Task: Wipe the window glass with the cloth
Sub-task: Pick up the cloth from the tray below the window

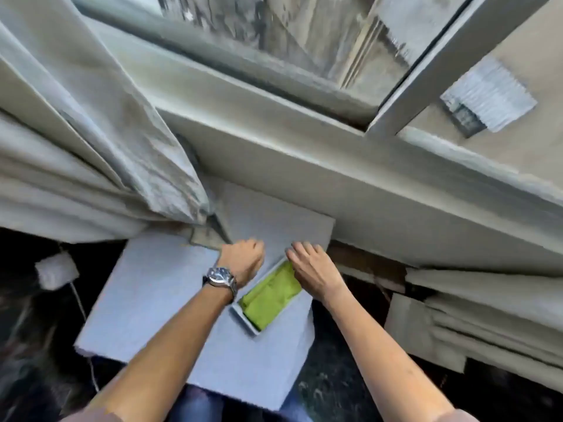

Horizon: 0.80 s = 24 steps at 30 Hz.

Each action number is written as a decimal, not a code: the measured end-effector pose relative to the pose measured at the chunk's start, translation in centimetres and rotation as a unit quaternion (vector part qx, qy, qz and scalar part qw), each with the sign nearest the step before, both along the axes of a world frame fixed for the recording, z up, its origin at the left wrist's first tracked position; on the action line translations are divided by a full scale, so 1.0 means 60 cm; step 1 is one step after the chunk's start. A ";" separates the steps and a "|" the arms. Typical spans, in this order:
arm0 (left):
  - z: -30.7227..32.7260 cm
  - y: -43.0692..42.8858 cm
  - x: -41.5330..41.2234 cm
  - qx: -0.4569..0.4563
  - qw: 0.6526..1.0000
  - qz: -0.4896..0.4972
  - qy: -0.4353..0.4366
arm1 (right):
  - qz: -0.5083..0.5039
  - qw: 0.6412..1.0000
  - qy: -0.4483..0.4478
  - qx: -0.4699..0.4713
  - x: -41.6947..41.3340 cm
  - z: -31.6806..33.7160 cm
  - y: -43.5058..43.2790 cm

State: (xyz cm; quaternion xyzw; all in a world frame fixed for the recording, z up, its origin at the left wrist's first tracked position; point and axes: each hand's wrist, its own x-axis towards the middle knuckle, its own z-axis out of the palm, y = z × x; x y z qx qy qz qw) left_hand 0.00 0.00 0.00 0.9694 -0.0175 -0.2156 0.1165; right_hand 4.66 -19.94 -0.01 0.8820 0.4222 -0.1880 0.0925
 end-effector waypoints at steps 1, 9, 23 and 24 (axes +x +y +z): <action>-0.051 -0.025 -0.021 0.013 0.998 0.006 0.061 | -0.002 1.000 -0.001 0.002 -0.004 -0.048 -0.002; -0.277 -0.162 -0.151 0.023 0.976 0.153 0.156 | 0.029 0.992 0.098 -0.076 -0.007 -0.270 -0.003; -0.133 -0.066 -0.109 -0.143 0.954 0.176 0.196 | -0.260 0.903 0.338 0.046 0.031 -0.088 -0.042; -0.102 -0.053 -0.104 -0.176 0.944 0.194 0.201 | -0.278 0.892 0.350 0.072 0.041 -0.052 -0.039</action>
